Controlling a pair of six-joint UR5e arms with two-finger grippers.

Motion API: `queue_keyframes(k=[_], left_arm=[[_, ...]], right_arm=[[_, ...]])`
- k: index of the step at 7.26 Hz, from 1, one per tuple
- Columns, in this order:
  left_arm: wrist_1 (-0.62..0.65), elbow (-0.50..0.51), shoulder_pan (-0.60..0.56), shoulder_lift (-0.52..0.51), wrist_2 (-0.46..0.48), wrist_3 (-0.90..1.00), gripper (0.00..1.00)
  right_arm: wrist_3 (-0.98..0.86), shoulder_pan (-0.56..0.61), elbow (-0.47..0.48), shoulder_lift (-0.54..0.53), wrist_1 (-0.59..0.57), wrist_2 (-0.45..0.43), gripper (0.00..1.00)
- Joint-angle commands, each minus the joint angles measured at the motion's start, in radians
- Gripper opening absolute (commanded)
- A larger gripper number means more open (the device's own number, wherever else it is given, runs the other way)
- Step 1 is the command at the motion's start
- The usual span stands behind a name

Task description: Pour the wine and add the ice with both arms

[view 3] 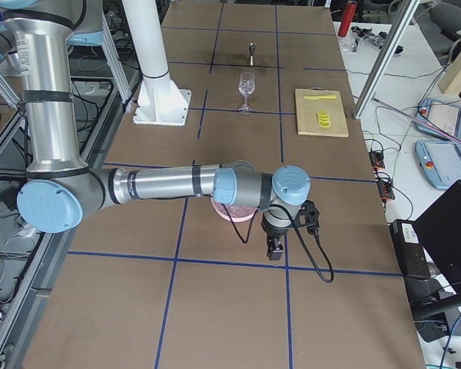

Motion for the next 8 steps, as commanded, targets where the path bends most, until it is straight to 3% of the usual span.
queue_keyframes(k=[1,8], left_arm=[[-0.015,0.034,0.001,-0.002,-0.001,-0.003,1.0],[-0.019,0.007,0.0,-0.001,0.002,-0.006,1.0]], right_arm=[[0.017,0.003,-0.079,-0.009,0.084,0.003,1.0],[0.035,0.003,-0.082,-0.017,0.092,0.006,1.0]])
